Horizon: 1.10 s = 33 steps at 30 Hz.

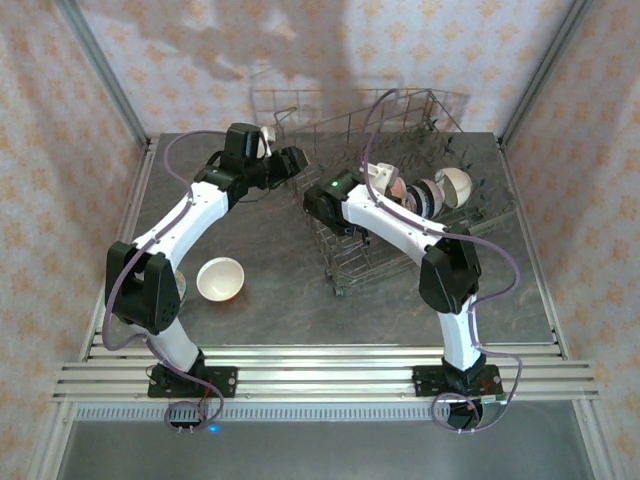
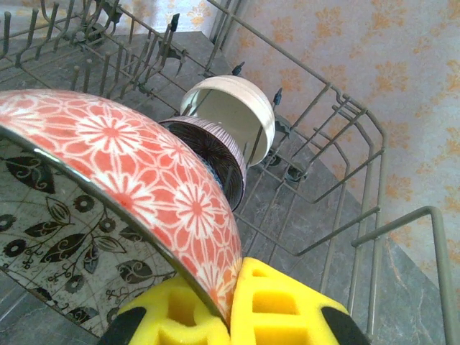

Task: Load the bowls into the dish rack

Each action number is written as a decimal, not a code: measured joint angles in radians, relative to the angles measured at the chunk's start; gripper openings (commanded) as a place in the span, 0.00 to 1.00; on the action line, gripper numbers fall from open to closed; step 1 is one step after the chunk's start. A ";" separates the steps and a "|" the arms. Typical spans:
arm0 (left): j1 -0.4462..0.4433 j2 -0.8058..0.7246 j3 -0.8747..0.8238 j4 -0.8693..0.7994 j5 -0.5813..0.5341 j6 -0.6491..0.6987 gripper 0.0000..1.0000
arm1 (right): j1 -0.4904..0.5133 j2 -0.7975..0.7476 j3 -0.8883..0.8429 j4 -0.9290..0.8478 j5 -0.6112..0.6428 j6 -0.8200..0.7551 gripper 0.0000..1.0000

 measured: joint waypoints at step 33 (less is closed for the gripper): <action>0.001 0.023 0.185 -0.108 0.019 0.236 0.54 | -0.108 -0.024 0.248 0.047 -0.125 -0.474 0.00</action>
